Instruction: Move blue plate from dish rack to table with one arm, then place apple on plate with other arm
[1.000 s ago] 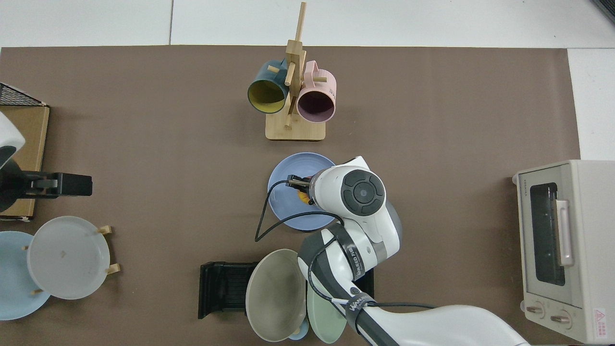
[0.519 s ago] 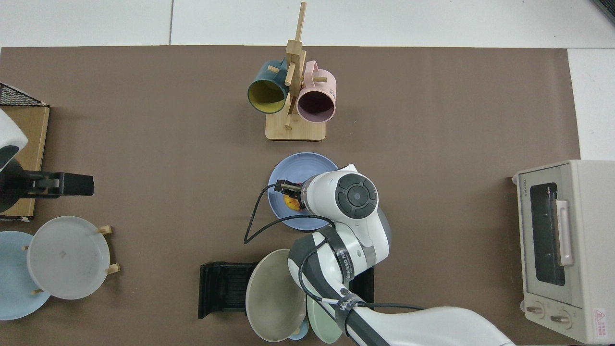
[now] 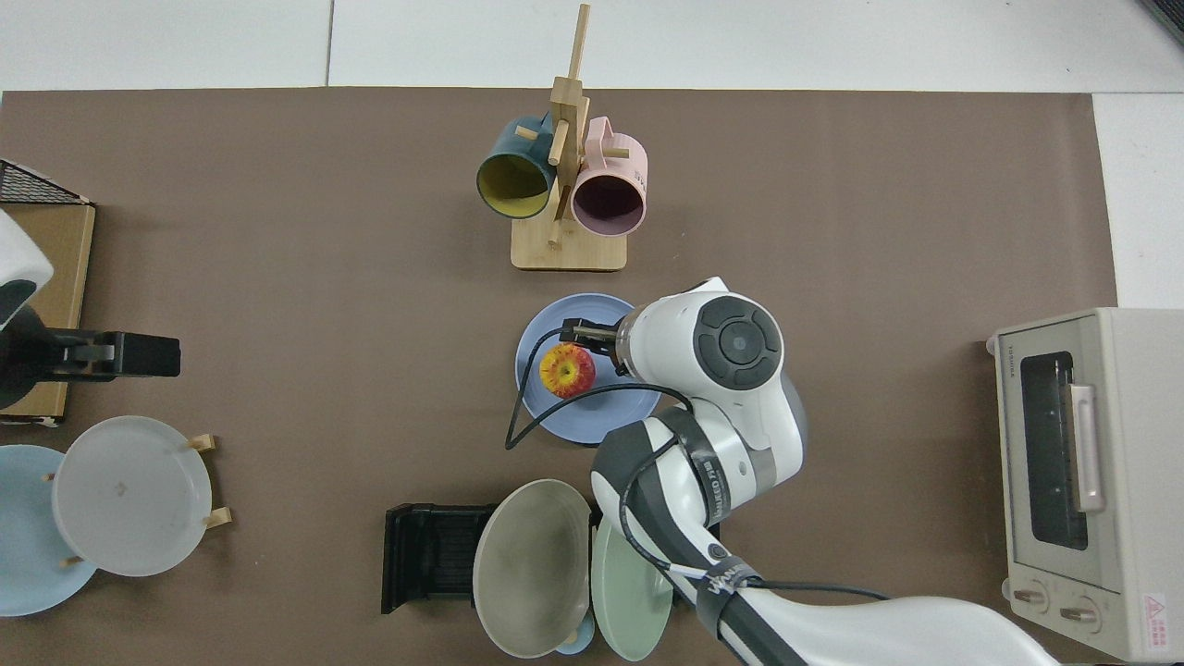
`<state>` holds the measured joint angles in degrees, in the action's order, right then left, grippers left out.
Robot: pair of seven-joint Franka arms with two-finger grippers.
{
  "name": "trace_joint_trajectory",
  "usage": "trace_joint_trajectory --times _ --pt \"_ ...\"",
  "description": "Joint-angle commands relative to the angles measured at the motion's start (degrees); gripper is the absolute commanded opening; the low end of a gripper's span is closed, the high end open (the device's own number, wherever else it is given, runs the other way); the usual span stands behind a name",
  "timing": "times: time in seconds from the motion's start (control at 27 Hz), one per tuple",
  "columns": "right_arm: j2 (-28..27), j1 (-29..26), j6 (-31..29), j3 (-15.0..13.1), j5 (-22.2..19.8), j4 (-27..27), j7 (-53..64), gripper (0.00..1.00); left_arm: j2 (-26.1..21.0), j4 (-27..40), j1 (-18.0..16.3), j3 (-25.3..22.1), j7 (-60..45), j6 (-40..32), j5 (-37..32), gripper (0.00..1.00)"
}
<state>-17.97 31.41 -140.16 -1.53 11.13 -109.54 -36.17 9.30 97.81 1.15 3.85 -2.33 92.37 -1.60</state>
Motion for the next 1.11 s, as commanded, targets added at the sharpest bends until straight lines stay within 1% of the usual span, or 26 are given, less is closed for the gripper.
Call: trace_joint_trajectory --times 0.0,0.22,0.33,0.41,0.56,0.74,0.93,1.0,1.07 --pt "4.6 -4.6 4.6 0.7 -2.8 -0.6 8.9 1.00 0.0 -0.3 -0.2 0.1 0.0 -0.6 -0.1 1.00" --pt "7.4 -10.1 8.0 0.7 -3.0 -0.6 21.6 1.00 0.0 -0.3 -0.2 0.1 0.0 -0.6 -0.1 1.00" --pt "8.6 -11.9 9.4 0.5 -3.2 -0.6 26.4 1.00 0.0 -0.3 -0.2 0.1 0.0 -0.6 -0.1 1.00" --pt "9.4 -13.5 10.3 0.5 -4.4 -0.7 28.2 1.00 0.0 -0.3 -0.2 0.1 0.0 -0.6 -0.1 1.00" --pt "10.6 -17.4 10.7 0.7 -8.7 -0.7 31.8 1.00 0.0 -0.3 -0.2 0.1 0.0 -0.6 -0.1 1.00" --pt "11.9 -21.9 11.3 0.9 -9.3 -0.7 34.1 1.00 0.0 -0.3 -0.2 0.1 0.0 -0.6 -0.1 1.00" --pt "12.7 -23.7 15.1 0.4 -9.6 -0.7 37.1 1.00 0.0 -0.3 -0.2 0.1 0.0 -0.6 -0.1 1.00" --pt "14.7 -24.3 17.8 0.3 -9.7 -0.7 38.1 1.00 0.0 -0.3 -0.2 0.1 0.0 -0.6 -0.1 1.00" --pt "16.2 -26.1 20.7 0.4 -9.7 -0.7 38.2 1.00 0.0 -0.3 -0.2 0.1 0.0 -0.6 -0.1 1.00"
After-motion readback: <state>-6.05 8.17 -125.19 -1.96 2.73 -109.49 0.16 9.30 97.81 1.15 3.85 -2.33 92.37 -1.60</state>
